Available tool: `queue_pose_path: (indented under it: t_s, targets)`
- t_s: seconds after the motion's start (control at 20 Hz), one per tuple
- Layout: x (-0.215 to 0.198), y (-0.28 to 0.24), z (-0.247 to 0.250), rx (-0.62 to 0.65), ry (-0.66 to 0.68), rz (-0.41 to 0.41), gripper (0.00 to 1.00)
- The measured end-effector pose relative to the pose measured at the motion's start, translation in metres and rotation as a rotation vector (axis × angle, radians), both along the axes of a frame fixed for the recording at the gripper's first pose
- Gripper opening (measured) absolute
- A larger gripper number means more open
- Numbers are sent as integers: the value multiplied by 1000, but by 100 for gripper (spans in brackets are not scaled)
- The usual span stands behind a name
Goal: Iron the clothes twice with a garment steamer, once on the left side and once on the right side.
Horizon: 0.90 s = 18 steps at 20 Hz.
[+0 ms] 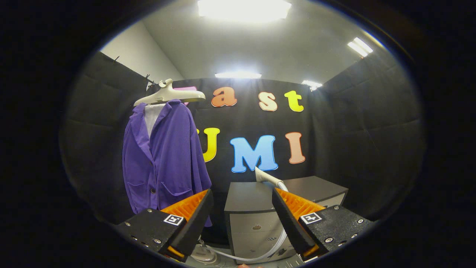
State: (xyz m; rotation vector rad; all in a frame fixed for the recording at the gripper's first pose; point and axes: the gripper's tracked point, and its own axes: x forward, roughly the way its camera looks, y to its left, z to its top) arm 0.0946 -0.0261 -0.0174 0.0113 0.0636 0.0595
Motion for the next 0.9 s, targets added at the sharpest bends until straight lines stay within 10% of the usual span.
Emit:
queue_pose_path:
  t_s: [0.9]
  targets:
    - [189, -138, -17, 64, 49, -66, 97]
